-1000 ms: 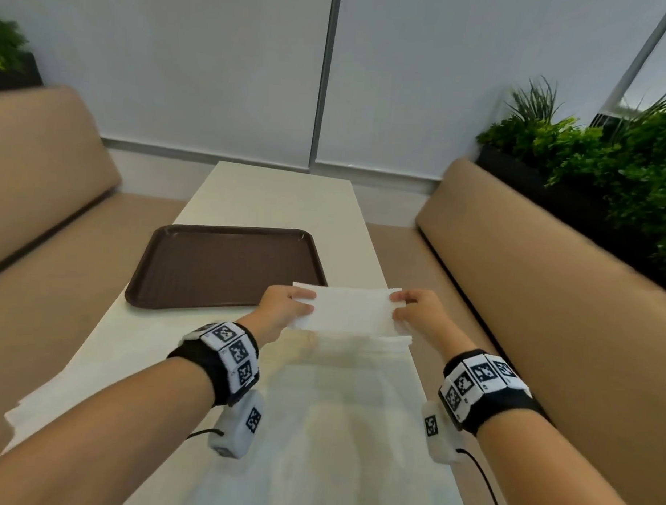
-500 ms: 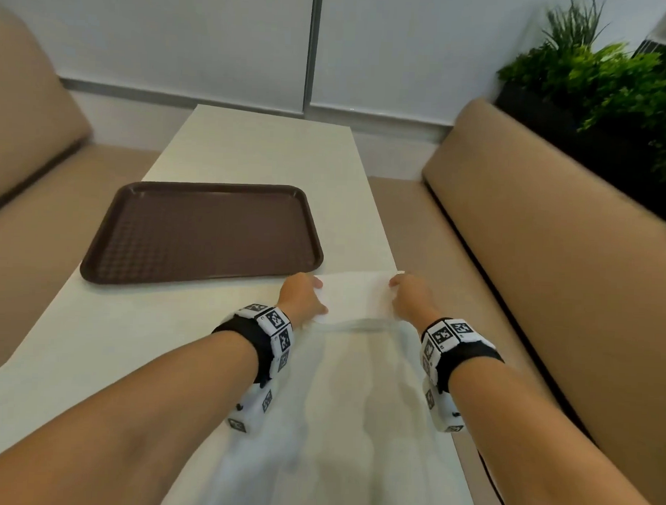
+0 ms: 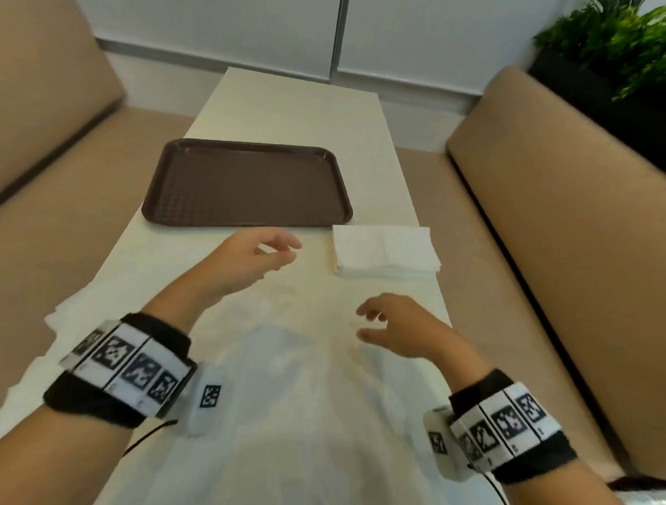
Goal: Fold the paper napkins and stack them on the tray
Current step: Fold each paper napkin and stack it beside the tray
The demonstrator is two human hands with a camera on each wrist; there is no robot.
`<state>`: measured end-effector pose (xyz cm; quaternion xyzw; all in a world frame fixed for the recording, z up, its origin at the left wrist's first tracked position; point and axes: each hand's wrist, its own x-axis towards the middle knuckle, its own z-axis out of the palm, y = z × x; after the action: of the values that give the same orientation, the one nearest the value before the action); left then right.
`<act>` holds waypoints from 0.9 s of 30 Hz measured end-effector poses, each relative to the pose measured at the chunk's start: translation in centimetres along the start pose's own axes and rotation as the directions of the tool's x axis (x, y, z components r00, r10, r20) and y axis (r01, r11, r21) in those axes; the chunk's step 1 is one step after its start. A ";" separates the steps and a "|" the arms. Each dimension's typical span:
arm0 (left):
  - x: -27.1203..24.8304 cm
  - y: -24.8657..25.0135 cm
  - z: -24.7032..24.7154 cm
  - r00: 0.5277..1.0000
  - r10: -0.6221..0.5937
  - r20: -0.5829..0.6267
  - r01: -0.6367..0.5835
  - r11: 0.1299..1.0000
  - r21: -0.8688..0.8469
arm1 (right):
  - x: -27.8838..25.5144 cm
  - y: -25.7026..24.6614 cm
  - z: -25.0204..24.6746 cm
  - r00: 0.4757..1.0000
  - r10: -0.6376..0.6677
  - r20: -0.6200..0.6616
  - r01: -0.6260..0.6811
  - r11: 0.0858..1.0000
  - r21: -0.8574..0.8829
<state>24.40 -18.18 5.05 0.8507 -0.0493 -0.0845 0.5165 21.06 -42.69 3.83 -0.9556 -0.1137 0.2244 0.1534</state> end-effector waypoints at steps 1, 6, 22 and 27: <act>-1.9 -0.6 -1.0 1.000 -0.005 -0.007 0.005 1.000 -0.026 | -1.1 -1.0 1.2 0.997 -0.033 0.070 0.035 0.999 -0.027; -9.8 -3.9 -4.4 0.995 -0.040 -0.094 0.022 0.983 -0.183 | -2.9 -3.8 6.4 0.982 -0.016 0.189 0.037 0.994 -0.104; -18.4 -7.6 -7.2 0.977 -0.075 -0.200 -0.002 0.933 -0.361 | -2.6 -5.6 9.0 0.914 0.394 0.092 -0.380 0.914 -0.144; -18.5 -7.8 -7.3 0.977 -0.067 -0.200 -0.010 0.933 -0.361 | -3.8 -5.5 9.6 0.939 0.343 0.004 -0.339 0.929 -0.148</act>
<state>7.63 -5.08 3.09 0.7466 0.0340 -0.0098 0.6644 12.50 -36.35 -1.02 -0.9660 0.0359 0.2528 0.0406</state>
